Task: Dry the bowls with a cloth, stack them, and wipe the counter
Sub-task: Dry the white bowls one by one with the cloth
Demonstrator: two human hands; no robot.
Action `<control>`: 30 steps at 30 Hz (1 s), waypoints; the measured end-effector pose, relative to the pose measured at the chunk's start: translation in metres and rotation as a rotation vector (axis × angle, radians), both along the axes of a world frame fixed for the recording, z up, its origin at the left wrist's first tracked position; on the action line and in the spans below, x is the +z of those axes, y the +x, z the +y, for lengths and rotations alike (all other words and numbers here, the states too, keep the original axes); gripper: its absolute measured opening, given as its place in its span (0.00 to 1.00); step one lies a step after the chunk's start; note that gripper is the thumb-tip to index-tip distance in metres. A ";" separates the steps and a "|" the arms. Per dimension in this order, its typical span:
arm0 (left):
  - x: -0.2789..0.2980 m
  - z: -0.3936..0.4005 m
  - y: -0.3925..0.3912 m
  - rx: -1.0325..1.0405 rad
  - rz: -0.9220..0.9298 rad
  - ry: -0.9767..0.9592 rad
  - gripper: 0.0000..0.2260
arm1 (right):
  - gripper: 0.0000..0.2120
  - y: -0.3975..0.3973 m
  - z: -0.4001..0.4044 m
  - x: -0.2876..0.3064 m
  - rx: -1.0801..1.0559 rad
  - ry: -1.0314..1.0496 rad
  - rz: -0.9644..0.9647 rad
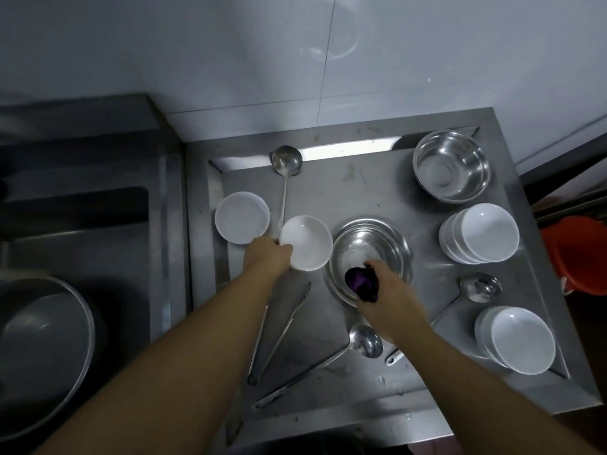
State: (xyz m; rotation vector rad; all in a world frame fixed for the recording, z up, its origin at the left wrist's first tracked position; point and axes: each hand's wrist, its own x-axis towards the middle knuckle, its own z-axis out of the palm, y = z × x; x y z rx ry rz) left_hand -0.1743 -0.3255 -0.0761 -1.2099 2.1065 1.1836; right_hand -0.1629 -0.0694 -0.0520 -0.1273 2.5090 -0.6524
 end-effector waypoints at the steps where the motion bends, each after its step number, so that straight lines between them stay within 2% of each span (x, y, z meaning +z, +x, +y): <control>1: 0.005 0.001 0.006 0.015 0.016 0.015 0.13 | 0.25 0.001 -0.001 0.006 -0.025 -0.032 -0.010; 6: 0.045 0.008 0.040 0.159 0.107 0.128 0.14 | 0.17 0.003 -0.016 0.048 -0.261 -0.370 -0.038; 10: 0.081 0.024 0.071 0.285 0.192 0.278 0.21 | 0.09 0.005 -0.028 0.088 -0.415 -0.687 -0.063; 12: 0.101 0.036 0.086 0.377 0.255 0.418 0.14 | 0.07 0.007 -0.032 0.110 -0.409 -0.770 -0.049; 15: 0.136 0.062 0.104 0.507 0.335 0.605 0.07 | 0.13 0.018 -0.031 0.146 -0.182 -0.737 0.084; 18: 0.178 0.091 0.119 0.556 0.461 0.762 0.12 | 0.23 0.036 -0.018 0.171 0.137 -0.585 0.306; 20: 0.204 0.106 0.129 0.517 0.517 0.785 0.17 | 0.25 0.046 -0.006 0.183 0.258 -0.589 0.413; 24: 0.238 0.126 0.149 0.466 0.588 0.784 0.22 | 0.26 0.061 0.017 0.205 0.284 -0.688 0.416; 30: 0.255 0.142 0.172 0.378 0.656 0.850 0.24 | 0.21 0.081 0.034 0.223 0.151 -0.775 0.369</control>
